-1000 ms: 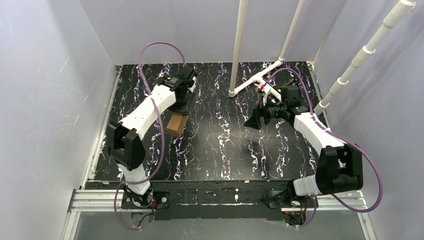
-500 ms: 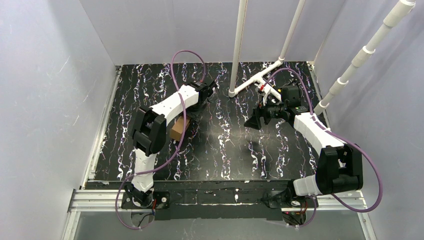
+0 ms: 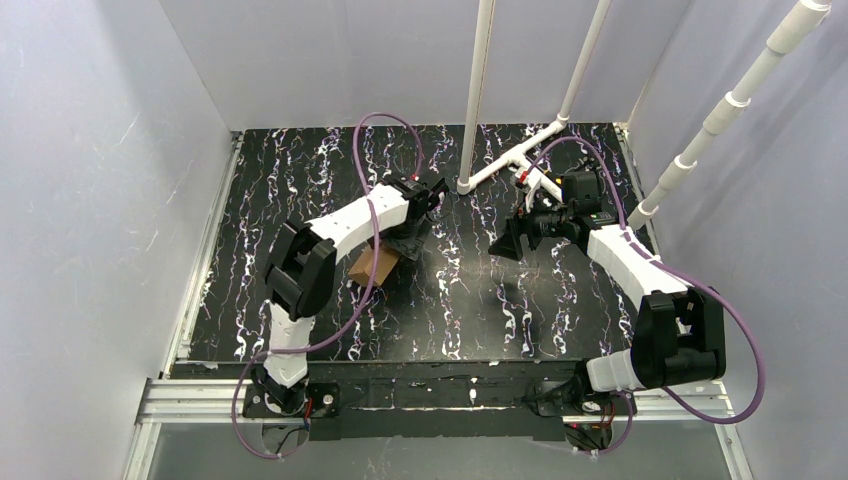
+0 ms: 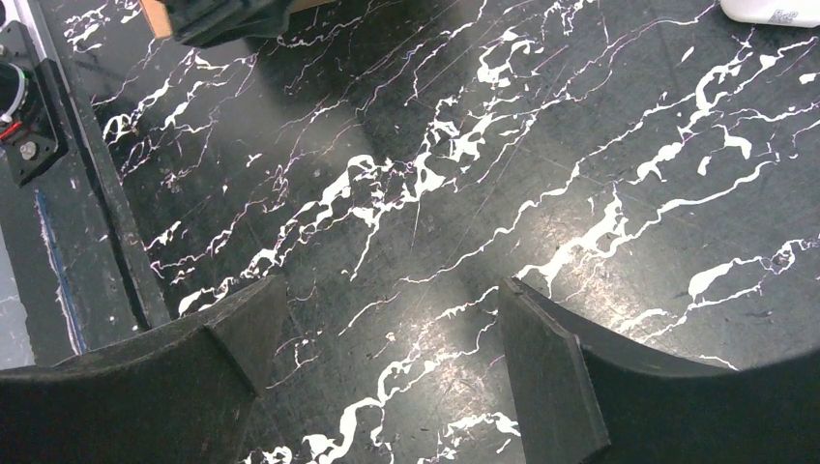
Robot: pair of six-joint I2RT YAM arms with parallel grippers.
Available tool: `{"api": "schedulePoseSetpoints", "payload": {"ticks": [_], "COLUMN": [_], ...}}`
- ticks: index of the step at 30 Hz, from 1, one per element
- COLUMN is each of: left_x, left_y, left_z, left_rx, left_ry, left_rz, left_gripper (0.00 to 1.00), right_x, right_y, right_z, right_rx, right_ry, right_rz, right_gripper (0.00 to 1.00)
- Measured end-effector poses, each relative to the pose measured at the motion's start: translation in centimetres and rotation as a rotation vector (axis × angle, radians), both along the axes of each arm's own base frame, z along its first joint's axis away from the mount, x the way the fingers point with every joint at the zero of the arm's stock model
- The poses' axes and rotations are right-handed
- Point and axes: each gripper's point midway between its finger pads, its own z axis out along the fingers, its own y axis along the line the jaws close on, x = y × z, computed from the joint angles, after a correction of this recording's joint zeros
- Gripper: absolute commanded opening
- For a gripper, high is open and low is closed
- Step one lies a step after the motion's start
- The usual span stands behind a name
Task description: Fold the paper box
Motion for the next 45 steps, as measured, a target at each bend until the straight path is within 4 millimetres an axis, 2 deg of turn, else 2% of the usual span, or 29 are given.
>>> {"api": "schedulePoseSetpoints", "payload": {"ticks": [5,13,16,18,20,22,23,26,29,31,32,35,38,45], "left_x": [-1.9,-5.9,-6.8,-7.3,-7.2,-6.6,-6.3,-5.4,-5.1,-5.3,-5.5,-6.4,-7.6,-10.3], "left_y": [-1.6,-5.4,-6.5,-6.0,-4.2,-1.8,-0.7,3.7,7.2,8.4,8.6,9.1,9.1,8.8], "left_z": [1.7,4.6,5.8,7.4,9.9,13.0,14.3,18.6,19.9,20.2,20.4,21.5,23.0,26.6], "left_rx": [-0.13,-0.524,-0.727,-0.877,-1.027,-1.156,-1.2,-1.298,-1.276,-1.236,-1.217,-1.181,-1.181,-1.255], "left_ry": [-0.021,0.004,0.001,-0.036,-0.121,-0.233,-0.284,-0.452,-0.527,-0.534,-0.533,-0.535,-0.554,-0.611], "left_rz": [0.023,0.042,0.047,0.07,0.122,0.17,0.185,0.236,0.301,0.329,0.334,0.339,0.327,0.338], "left_gripper": [0.71,0.75,0.95,0.98,0.98,0.98,0.98,0.98,0.98,0.98,0.98,0.98,0.98,0.98], "right_x": [-0.2,-0.6,-1.2,-1.6,-1.9,-1.5,-1.0,1.1,2.4,2.3,2.1,1.1,0.5,0.3], "right_y": [0.0,-0.3,-0.7,-1.3,-2.4,-3.8,-4.6,-8.1,-11.1,-11.8,-11.9,-12.0,-12.0,-12.6], "right_z": [-0.1,-0.7,-1.3,-1.5,-1.1,0.5,1.9,7.4,13.7,17.0,17.9,20.3,21.7,22.1], "right_rx": [-0.002,-0.03,-0.062,-0.107,-0.172,-0.233,-0.256,-0.298,-0.293,-0.257,-0.24,-0.194,-0.157,-0.049], "right_ry": [0.01,-0.004,-0.013,-0.03,-0.065,-0.122,-0.158,-0.262,-0.354,-0.391,-0.4,-0.411,-0.409,-0.297], "right_rz": [0.002,0.034,0.059,0.064,0.053,0.018,-0.013,-0.189,-0.382,-0.461,-0.484,-0.536,-0.556,-0.658], "right_gripper": [0.88,0.89,0.92,0.96,0.98,0.98,0.98,0.98,0.98,0.98,0.98,0.98,0.98,0.98]}}
